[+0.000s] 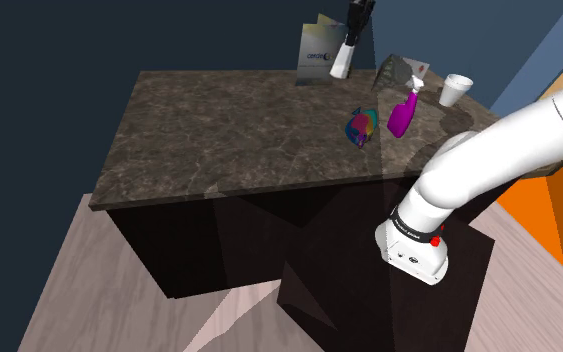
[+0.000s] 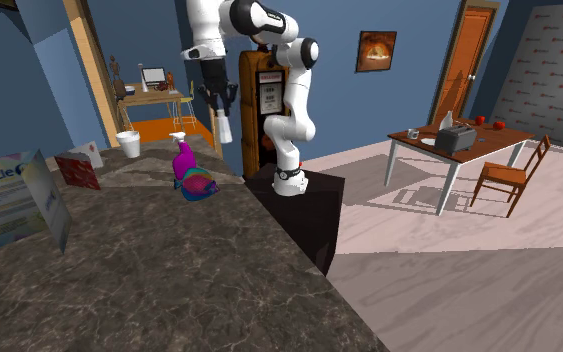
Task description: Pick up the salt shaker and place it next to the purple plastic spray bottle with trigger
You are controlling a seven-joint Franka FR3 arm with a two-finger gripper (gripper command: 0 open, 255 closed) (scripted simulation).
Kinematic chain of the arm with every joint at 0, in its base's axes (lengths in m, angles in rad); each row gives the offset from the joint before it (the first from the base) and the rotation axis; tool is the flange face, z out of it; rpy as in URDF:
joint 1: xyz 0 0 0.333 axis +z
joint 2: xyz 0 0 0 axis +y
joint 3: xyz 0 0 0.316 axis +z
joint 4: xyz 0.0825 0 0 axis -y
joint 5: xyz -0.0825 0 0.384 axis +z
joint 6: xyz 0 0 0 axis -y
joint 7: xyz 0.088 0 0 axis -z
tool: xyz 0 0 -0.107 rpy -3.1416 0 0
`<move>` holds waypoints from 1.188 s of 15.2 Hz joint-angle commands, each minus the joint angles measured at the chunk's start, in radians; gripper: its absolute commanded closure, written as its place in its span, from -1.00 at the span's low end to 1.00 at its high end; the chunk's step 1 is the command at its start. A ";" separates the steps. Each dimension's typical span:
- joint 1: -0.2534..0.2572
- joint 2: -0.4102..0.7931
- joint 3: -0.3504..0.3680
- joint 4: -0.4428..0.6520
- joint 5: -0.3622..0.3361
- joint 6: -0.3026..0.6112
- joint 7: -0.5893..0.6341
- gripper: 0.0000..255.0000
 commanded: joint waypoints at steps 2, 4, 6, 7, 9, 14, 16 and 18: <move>-0.025 -0.034 -0.052 -0.022 -0.031 -0.013 -0.071 1.00; -0.040 -0.051 -0.086 -0.029 -0.053 -0.023 -0.117 1.00; -0.055 -0.064 -0.121 -0.032 -0.075 -0.033 -0.163 1.00; -0.063 -0.069 -0.139 -0.032 -0.086 -0.037 -0.186 1.00; -0.077 -0.076 -0.175 -0.029 -0.108 -0.046 -0.233 1.00; -0.109 -0.075 -0.272 -0.002 -0.162 -0.063 -0.357 1.00; -0.118 -0.067 -0.313 0.017 -0.182 -0.068 -0.407 1.00; -0.126 -0.054 -0.356 0.039 -0.200 -0.072 -0.460 1.00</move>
